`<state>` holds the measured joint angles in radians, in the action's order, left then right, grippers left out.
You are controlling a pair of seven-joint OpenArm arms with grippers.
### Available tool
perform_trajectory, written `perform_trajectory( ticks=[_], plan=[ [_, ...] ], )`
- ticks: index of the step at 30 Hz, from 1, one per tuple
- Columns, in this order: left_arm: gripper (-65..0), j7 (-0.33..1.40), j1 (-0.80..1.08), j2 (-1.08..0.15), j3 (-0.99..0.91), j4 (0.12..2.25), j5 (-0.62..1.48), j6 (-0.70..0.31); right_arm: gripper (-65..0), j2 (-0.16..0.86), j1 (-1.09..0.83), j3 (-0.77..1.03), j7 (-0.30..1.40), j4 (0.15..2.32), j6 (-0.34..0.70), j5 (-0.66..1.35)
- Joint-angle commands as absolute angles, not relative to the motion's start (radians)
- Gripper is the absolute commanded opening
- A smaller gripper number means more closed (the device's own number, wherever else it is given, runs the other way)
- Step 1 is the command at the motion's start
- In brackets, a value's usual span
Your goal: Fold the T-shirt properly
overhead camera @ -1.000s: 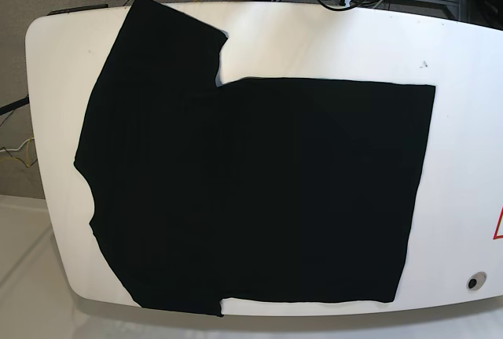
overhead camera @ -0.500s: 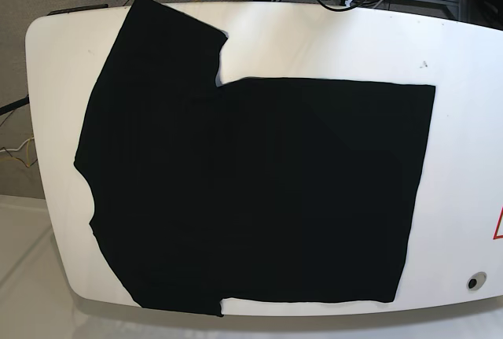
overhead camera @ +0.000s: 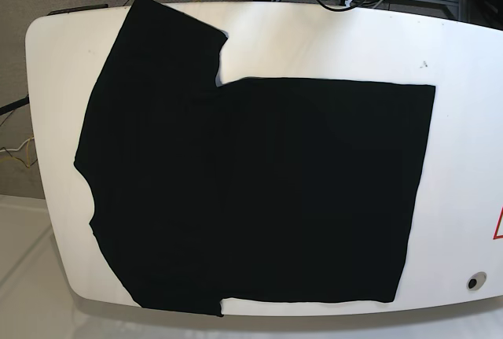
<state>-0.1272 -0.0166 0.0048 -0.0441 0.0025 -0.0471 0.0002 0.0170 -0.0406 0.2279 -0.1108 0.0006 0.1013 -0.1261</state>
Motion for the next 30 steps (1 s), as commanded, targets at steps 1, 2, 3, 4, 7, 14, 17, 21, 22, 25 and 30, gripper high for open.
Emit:
perform_trajectory(
  ticks=[1,2,3,4,7,14,17,21,22,25,30],
  plan=[
    [-65.0,-0.132,-0.018,0.0,-0.043,0.005,-0.045,0.002,-64.7,0.022,-0.046,0.228,-0.112,0.0,0.106,-0.128],
    [-65.0,-0.131,-0.018,-0.001,-0.043,0.006,-0.044,0.002,-64.7,0.022,-0.046,0.228,-0.112,0.001,0.105,-0.128],
    [-65.0,-0.131,-0.018,-0.001,-0.044,0.006,-0.044,0.002,-64.7,0.022,-0.046,0.228,-0.111,0.001,0.105,-0.128],
    [-65.0,-0.131,-0.018,-0.001,-0.045,0.006,-0.045,0.001,-64.7,0.023,-0.047,0.227,-0.111,0.001,0.105,-0.128],
    [-65.0,-0.132,-0.018,-0.001,-0.043,0.006,-0.046,0.001,-64.7,0.024,-0.048,0.228,-0.112,0.002,0.106,-0.126],
    [-65.0,-0.124,-0.01,-0.005,-0.043,0.014,-0.048,0.001,-64.6,0.03,-0.056,0.227,-0.115,0.0,0.106,-0.134],
    [-65.0,-0.126,-0.008,-0.006,-0.042,0.017,-0.047,0.001,-64.6,0.029,-0.057,0.227,-0.115,0.002,0.108,-0.134],
    [-65.0,-0.124,-0.014,-0.004,-0.042,0.005,-0.041,0.0,-64.7,0.021,-0.052,0.23,-0.108,0.0,0.107,-0.137],
    [-65.0,-0.125,-0.015,-0.004,-0.041,0.004,-0.043,0.0,-64.6,0.02,-0.052,0.23,-0.109,0.0,0.107,-0.137],
    [-65.0,-0.123,-0.014,-0.004,-0.042,0.006,-0.04,0.0,-64.7,0.021,-0.052,0.23,-0.107,0.001,0.107,-0.137],
    [-65.0,-0.122,-0.015,-0.004,-0.042,0.007,-0.038,0.0,-64.6,0.021,-0.052,0.229,-0.105,0.0,0.107,-0.137]
  ],
)
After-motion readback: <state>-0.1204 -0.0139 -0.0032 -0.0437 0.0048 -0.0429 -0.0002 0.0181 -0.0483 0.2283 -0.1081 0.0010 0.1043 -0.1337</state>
